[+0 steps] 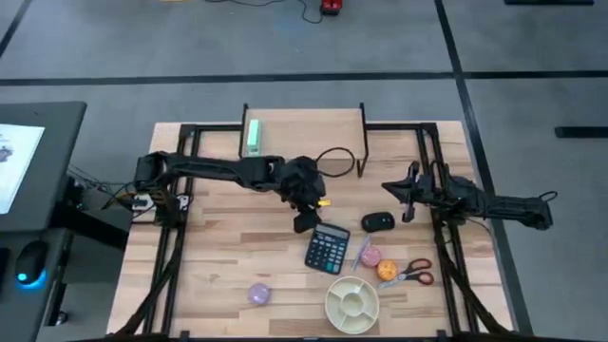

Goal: Stock shelves
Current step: Put the white desk organizer on the shelf

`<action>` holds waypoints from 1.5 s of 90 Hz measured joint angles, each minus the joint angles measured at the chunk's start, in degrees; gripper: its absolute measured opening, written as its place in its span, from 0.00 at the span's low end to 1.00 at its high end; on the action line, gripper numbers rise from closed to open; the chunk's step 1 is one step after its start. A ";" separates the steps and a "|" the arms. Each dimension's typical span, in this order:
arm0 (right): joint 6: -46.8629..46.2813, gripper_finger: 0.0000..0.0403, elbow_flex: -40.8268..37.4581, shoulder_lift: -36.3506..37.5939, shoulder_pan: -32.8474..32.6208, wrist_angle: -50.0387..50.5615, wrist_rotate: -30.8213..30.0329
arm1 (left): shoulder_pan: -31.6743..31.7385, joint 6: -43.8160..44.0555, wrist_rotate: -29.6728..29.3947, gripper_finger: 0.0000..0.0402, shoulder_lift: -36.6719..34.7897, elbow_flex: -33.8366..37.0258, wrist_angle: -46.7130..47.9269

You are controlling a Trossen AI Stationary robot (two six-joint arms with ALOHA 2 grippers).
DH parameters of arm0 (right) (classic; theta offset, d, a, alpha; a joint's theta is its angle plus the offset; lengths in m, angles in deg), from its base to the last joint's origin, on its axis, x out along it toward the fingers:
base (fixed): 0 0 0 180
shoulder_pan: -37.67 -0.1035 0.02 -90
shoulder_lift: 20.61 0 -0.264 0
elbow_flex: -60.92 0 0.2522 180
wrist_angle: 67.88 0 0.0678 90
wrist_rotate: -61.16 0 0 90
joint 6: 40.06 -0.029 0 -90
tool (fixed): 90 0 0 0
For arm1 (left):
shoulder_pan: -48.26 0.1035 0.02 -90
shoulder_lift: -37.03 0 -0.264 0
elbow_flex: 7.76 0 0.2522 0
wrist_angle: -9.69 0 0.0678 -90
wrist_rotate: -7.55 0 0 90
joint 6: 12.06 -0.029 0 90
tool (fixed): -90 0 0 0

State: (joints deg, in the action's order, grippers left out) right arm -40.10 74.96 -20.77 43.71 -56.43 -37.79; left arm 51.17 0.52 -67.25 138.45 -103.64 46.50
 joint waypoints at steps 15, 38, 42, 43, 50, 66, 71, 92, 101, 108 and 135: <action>0.00 0.00 0.00 0.02 0.00 0.02 -0.02 | -3.26 -6.89 0.98 0.59 -0.20 -2.75 0.82; 0.00 0.00 -0.01 0.00 0.01 0.04 0.00 | -9.55 -6.93 -3.15 0.59 -0.24 -6.73 -1.39; 0.00 0.00 0.00 0.02 0.02 0.04 0.00 | -10.84 -5.95 -4.88 0.59 -0.24 -6.90 -1.65; 0.00 0.00 0.00 0.02 0.02 0.04 0.00 | -11.24 -5.54 -5.28 0.59 -0.24 -6.90 -1.76; 0.00 0.00 -0.01 0.02 0.02 0.04 0.00 | -13.61 -2.70 -9.91 0.59 -0.20 -6.97 -2.10; 0.00 0.00 -0.01 0.02 0.00 0.07 -0.02 | -17.94 8.23 -24.22 0.59 0.73 -7.01 -2.18; 0.00 0.00 -0.01 0.00 0.00 0.07 -0.01 | -18.97 11.92 -26.13 0.59 0.96 -6.96 -0.83; 0.00 0.00 -0.01 0.02 0.01 0.04 0.00 | -22.14 22.34 -32.16 0.59 0.89 -6.96 4.47; 1.60 0.00 -0.01 0.02 0.02 -0.04 -0.02 | -23.37 23.56 -31.29 0.59 0.87 -6.96 5.36; 7.18 0.00 0.01 0.00 0.34 -0.40 -0.13 | -24.95 23.07 -30.39 0.59 0.77 -6.96 5.42; 11.90 0.00 0.01 0.02 0.44 -0.60 -0.22 | -32.62 22.42 -40.98 0.59 -5.57 -6.96 2.82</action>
State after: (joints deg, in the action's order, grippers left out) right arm -28.20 74.97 -20.75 44.15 -57.03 -38.02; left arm 18.55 22.93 -108.23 132.88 -110.60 49.32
